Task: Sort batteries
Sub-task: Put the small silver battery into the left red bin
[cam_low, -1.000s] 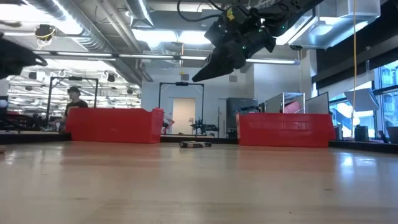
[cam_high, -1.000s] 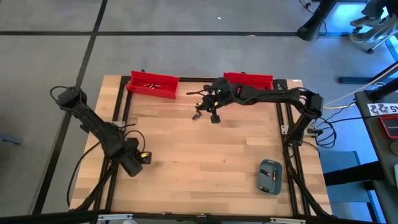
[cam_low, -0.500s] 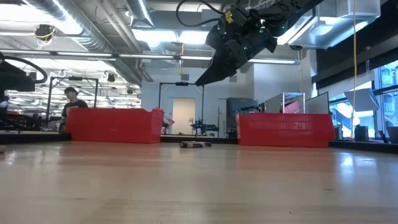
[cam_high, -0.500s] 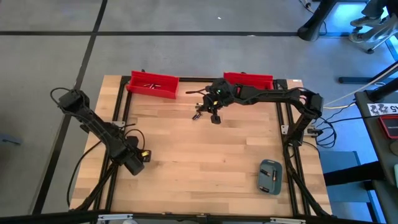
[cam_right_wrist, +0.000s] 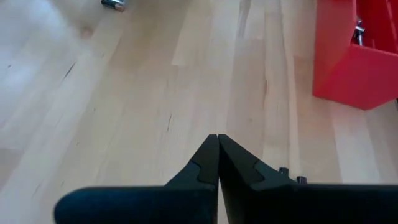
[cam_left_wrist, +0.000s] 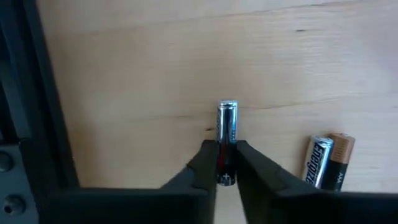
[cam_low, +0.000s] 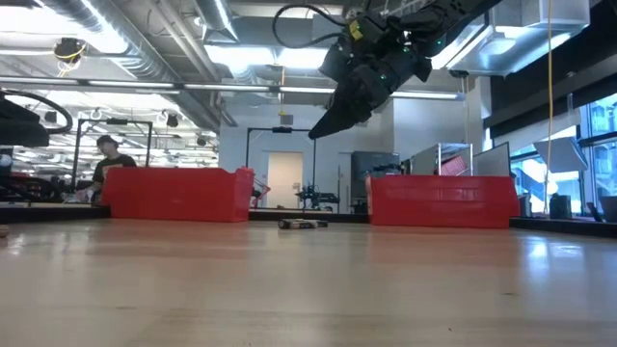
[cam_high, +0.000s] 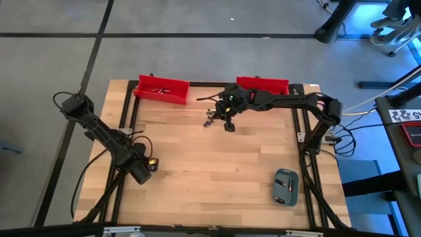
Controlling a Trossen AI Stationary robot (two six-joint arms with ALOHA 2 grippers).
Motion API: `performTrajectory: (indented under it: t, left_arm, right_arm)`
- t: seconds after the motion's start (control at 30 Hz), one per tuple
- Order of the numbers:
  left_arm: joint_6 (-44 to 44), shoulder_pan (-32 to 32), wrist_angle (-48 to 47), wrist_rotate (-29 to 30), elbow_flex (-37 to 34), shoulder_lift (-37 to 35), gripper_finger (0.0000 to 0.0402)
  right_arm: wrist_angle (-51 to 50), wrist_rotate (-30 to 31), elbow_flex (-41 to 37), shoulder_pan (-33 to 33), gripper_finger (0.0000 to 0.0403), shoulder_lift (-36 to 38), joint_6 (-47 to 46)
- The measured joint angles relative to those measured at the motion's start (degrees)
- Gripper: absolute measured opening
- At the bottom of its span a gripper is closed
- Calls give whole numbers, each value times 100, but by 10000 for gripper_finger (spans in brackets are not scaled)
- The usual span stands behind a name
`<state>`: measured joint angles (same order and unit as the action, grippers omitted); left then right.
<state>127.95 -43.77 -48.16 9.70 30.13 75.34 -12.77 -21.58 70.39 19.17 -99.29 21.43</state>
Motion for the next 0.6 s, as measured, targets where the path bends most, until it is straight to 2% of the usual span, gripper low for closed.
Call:
performTrajectory:
  t: [0.07, 0.13, 0.23, 0.33, 0.43, 0.5, 0.6]
  left_arm:
    - [-87, 0, -9, 136, 51, 3, 16]
    - [-87, 26, -52, 406, 131, 15, 17]
    - [-458, 249, 3, 1516, 293, 2, 17]
    - [-1290, 571, 135, 2858, 505, -3, 11]
    - [-2963, 1092, 838, 3991, 583, -94, 11]
    - [-4741, 1471, 1607, 4277, 581, -125, 11]
    - [-7271, 2173, 2956, 4324, 581, -132, 11]
  right_arm:
    - [99, -60, -85, 62, 8, 3, -9]
    - [336, -330, -317, 89, 8, 4, -58]
    - [1180, -608, -779, 73, 7, 4, -356]
    - [2220, -646, -1220, -63, 8, -3, -835]
    - [2882, -526, -1479, -202, 7, -37, -1051]
    - [3164, -489, -1502, -252, 8, -37, -1051]
    - [3740, -489, -1502, -261, 9, -37, -1147]
